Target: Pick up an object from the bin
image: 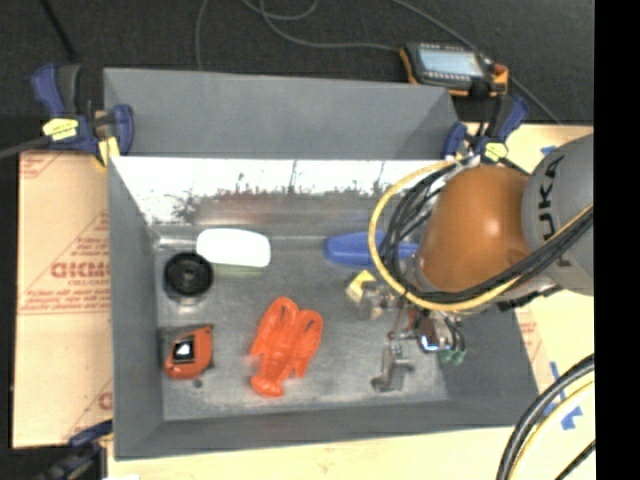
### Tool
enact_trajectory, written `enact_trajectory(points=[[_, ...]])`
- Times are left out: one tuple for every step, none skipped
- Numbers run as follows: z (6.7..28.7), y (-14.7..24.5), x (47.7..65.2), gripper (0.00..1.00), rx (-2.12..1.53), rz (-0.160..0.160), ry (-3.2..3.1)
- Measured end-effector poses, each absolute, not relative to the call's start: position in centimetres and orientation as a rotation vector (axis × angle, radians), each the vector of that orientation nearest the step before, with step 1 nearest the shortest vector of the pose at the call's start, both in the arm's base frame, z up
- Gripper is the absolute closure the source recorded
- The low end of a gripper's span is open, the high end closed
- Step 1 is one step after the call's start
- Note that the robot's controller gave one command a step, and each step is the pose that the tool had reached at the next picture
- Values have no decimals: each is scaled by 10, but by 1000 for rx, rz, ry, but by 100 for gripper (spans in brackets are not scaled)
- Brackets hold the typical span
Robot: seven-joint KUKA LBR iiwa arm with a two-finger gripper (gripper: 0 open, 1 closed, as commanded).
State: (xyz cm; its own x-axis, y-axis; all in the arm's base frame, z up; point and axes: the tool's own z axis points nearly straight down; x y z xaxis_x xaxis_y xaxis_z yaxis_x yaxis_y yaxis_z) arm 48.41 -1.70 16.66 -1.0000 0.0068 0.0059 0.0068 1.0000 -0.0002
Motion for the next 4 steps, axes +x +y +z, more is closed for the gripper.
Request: enact_trajectory(points=[[171,-17,486,0,-10,1,-3144],[132,17,493,0,560,2,-3095],[124,59,496,0,616,-1,-3085],[116,73,515,0,750,1,-3055]])
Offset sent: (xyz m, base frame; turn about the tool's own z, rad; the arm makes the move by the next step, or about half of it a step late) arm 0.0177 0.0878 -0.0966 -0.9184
